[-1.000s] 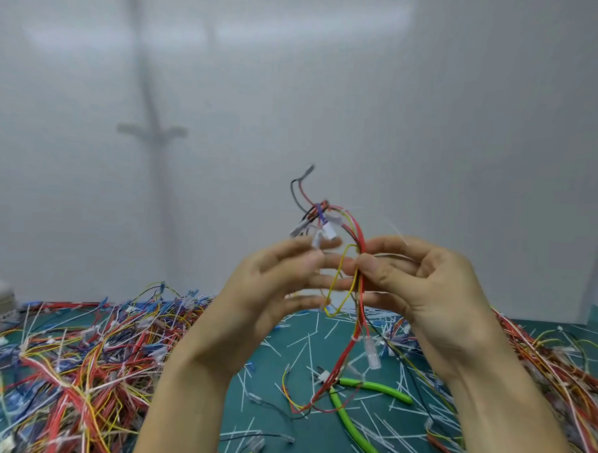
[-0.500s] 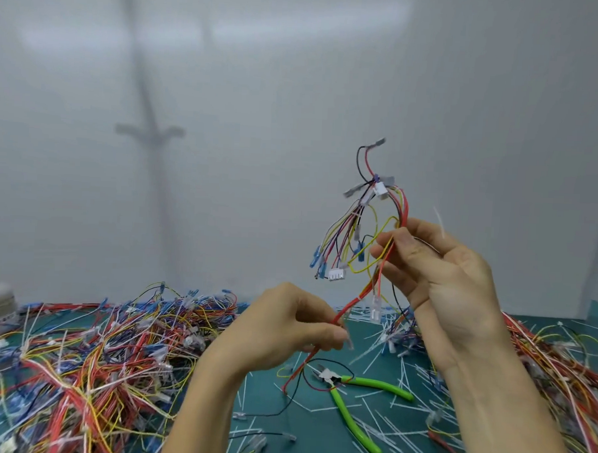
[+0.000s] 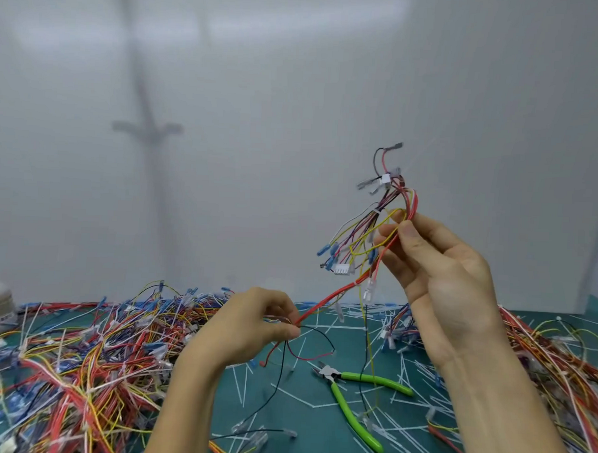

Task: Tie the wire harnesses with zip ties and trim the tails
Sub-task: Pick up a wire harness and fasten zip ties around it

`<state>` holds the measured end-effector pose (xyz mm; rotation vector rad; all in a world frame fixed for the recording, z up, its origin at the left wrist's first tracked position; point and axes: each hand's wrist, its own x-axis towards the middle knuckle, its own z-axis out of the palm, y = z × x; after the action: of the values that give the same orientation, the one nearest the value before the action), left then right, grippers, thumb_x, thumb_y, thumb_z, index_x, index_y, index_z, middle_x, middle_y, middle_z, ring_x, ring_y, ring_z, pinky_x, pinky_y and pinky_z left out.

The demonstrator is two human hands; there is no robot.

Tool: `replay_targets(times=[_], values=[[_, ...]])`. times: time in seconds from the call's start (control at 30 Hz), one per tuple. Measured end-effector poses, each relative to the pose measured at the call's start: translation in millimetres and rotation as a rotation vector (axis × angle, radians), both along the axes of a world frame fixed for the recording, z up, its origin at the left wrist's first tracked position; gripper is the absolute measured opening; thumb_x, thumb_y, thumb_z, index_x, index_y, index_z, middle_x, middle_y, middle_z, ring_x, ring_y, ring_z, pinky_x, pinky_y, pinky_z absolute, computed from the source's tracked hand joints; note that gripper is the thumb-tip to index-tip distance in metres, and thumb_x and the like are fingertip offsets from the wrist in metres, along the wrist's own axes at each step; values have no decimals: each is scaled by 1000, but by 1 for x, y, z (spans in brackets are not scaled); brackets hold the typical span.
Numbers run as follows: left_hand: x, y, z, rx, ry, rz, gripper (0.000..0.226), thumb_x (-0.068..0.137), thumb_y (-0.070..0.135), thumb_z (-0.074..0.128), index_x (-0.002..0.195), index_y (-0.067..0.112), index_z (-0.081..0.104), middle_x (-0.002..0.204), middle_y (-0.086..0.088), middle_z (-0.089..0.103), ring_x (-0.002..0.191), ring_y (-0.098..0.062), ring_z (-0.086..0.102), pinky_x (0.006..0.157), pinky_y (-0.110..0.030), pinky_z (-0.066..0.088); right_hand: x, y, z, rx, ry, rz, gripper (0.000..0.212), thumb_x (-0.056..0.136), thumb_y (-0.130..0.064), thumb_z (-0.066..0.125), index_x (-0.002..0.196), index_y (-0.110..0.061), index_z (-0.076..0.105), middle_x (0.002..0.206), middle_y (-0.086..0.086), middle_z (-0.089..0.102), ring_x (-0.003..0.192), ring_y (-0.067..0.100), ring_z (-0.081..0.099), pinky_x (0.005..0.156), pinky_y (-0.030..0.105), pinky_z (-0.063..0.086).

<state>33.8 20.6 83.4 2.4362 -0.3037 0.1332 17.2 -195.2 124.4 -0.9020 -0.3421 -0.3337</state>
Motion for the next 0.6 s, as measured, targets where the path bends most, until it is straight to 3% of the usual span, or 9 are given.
replay_targets(times=[0.13,0.23,0.3,0.43,0.6], values=[[1,1,2,-117,-54,5,7,90,13,67,85,18,67,78,-1,73,76,-18,70,73,-27,54,1,-2,1,35,18,-14,12,93,-7,58,95,-6,69,81,3,74,74,9,69,65,16,55],[-3,2,6,-433,-44,20,10,94,4,61,88,8,67,78,-8,74,75,-25,73,69,-31,60,3,-8,1,73,48,-19,12,92,-7,58,95,-6,69,82,3,75,74,9,71,65,16,55],[-5,0,10,-658,-44,44,12,96,2,57,89,4,66,78,-10,74,72,-24,74,59,-26,59,4,-9,0,97,81,-14,12,93,-6,58,95,-6,69,81,3,75,72,8,71,64,16,55],[-6,-12,15,-966,-130,88,10,96,-1,54,92,1,64,77,-10,75,72,-26,75,57,-23,58,7,-2,-4,103,117,28,12,94,-4,57,97,-4,68,80,3,75,70,8,70,63,15,55],[-9,-20,20,-1108,-148,92,12,96,-2,53,93,2,63,79,-10,76,72,-26,75,55,-20,57,6,3,-5,107,107,64,12,93,-4,57,95,-4,68,80,4,75,70,9,70,63,15,55]])
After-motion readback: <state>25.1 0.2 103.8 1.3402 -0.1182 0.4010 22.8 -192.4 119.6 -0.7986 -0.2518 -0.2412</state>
